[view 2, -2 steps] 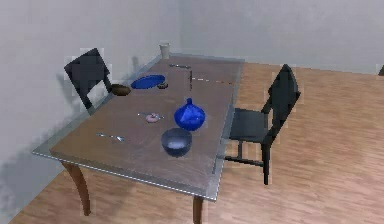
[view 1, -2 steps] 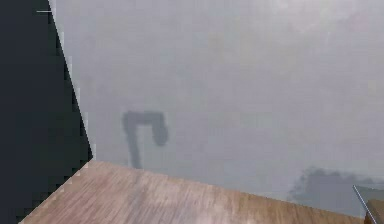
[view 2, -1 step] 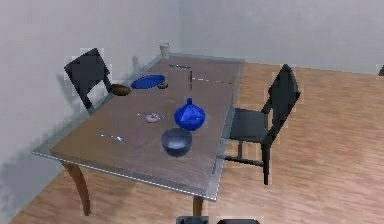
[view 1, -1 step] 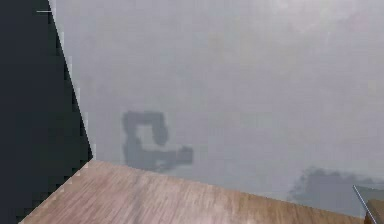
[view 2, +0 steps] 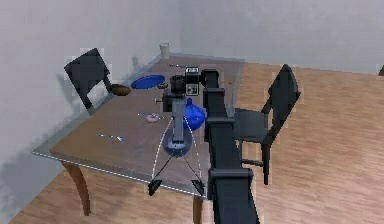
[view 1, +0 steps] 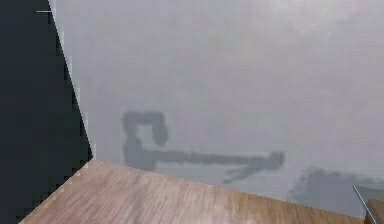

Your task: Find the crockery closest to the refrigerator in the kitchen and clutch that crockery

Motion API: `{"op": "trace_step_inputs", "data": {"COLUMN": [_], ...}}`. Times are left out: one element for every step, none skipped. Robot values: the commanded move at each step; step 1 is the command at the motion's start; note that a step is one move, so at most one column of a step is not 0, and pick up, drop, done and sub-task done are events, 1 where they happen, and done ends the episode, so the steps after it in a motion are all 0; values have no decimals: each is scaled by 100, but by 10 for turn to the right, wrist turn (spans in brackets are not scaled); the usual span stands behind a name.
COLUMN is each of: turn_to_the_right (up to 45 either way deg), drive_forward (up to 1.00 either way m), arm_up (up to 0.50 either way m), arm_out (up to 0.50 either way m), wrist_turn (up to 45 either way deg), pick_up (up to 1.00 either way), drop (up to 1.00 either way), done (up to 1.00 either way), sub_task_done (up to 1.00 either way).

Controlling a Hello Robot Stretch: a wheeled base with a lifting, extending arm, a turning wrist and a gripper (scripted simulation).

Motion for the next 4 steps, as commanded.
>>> {"op": "trace_step_inputs", "data": {"turn_to_the_right": [0, 0, 0, 0], "drive_forward": [0, 0, 0, 0], "arm_up": [0, 0, 0, 0], "arm_out": [0, 0, 0, 0], "wrist_turn": [450, 450, 450, 330], "pick_up": [0, 0, 0, 0], "drop": [0, 0, 0, 0], "done": [0, 0, 0, 0], "sub_task_done": [0, 0, 0, 0]}}
